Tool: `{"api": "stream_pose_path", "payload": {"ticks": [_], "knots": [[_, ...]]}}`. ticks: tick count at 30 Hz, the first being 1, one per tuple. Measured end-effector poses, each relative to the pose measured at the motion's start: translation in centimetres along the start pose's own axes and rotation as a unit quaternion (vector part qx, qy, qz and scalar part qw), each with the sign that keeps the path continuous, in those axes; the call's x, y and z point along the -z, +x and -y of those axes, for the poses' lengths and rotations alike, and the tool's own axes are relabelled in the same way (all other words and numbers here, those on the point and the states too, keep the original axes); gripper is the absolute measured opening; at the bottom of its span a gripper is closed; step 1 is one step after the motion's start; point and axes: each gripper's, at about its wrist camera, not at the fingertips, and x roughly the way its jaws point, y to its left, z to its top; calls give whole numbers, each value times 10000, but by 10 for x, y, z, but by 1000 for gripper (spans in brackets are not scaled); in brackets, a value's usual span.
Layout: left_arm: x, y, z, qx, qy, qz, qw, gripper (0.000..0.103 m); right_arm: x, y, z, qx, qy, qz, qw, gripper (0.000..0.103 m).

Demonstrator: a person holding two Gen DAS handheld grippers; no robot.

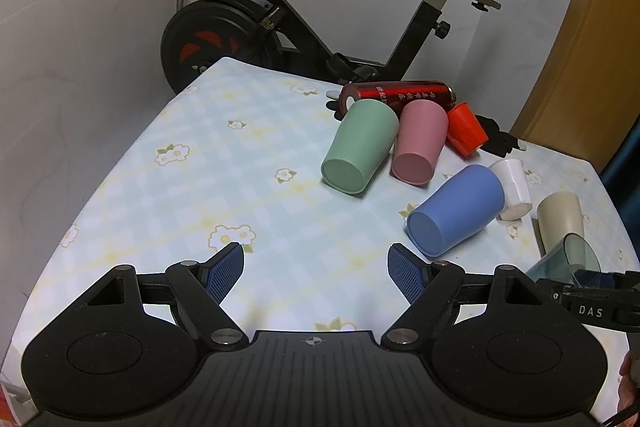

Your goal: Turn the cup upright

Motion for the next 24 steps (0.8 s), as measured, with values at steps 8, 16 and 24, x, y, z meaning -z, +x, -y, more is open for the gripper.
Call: {"api": "stream_pose_path", "payload": {"ticks": [8, 16, 24], "knots": [[-3, -7, 1, 5, 3, 100, 9999, 82, 4, -2, 6, -71, 211, -106, 9997, 64], [-4, -19, 3, 3, 34, 214, 9998, 84, 1, -17, 4, -138, 205, 38, 9997, 76], [-10, -35, 9, 93, 166, 457, 9988, 94, -4, -46, 12, -283, 426, 212, 9985, 96]]}}
